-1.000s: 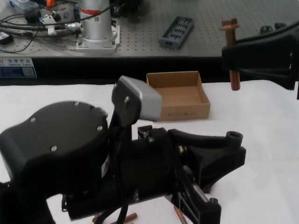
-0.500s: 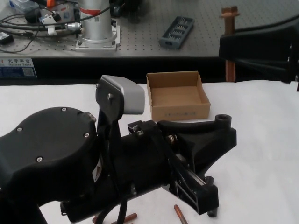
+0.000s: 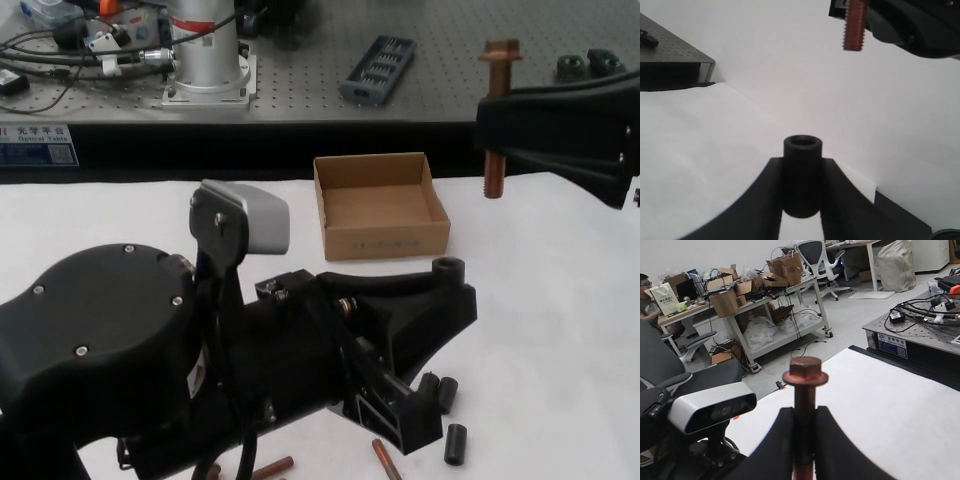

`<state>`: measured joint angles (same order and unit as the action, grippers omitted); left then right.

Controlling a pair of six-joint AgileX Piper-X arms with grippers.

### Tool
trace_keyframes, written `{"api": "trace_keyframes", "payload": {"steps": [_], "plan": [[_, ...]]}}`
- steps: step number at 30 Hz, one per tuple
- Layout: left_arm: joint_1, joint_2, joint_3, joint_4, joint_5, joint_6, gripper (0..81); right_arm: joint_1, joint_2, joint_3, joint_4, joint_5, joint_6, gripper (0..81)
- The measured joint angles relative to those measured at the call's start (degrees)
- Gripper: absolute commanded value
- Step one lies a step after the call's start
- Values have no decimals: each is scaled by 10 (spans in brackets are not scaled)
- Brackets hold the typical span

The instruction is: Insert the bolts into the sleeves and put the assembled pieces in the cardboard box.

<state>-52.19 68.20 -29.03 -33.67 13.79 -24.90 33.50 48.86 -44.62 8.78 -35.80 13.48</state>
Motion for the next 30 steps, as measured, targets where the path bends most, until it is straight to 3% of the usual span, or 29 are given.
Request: {"api": "trace_keyframes", "payload": {"steps": [30], "plan": [[0,0,32,-13,25,2,27,0,-8,76,-53,-12,49,59]]}}
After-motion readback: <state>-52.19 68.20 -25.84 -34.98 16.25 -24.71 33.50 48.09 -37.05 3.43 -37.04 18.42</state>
